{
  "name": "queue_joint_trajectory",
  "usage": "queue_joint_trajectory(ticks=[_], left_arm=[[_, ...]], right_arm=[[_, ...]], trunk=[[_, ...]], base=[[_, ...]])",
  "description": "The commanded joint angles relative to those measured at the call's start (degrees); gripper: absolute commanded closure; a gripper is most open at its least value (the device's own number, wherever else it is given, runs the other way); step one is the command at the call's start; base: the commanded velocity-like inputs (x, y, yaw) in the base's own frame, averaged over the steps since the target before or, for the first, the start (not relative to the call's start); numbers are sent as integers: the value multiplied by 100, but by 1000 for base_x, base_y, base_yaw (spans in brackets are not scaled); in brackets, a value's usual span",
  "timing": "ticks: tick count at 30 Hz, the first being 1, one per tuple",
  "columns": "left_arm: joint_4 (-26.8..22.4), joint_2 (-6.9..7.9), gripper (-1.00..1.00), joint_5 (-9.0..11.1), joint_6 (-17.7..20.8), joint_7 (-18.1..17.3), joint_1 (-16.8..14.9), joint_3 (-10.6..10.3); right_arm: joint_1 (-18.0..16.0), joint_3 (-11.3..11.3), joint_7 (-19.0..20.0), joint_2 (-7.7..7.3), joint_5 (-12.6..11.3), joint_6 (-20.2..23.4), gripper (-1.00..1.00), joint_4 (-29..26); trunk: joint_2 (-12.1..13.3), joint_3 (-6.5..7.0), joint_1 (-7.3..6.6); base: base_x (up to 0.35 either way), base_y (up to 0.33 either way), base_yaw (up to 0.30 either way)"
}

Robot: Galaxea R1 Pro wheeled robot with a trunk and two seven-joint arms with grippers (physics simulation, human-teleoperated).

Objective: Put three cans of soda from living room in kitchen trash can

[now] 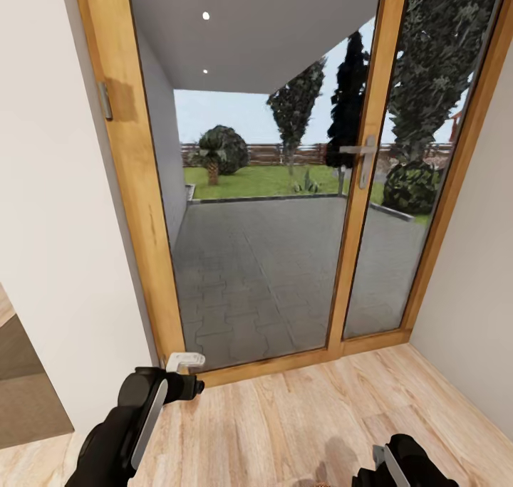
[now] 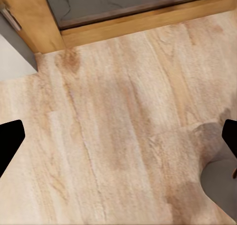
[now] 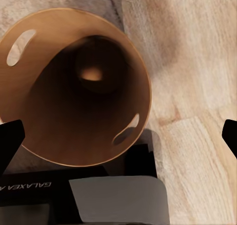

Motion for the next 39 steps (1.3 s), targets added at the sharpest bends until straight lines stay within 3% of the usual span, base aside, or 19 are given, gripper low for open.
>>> queue_joint_trajectory(ticks=[1, 39], left_arm=[[-9, 0, -100, 1, 0, 0, 0, 0], [-3, -1, -100, -11, 0, 0, -2, -1]], right_arm=[[-3, 0, 3, -2, -1, 0, -100, -2], [-47, -8, 6, -78, 3, -129, -100, -15]], trunk=[[-42, -18, 23], [-1566, -756, 857]], base=[[0, 0, 0], [0, 0, 0]])
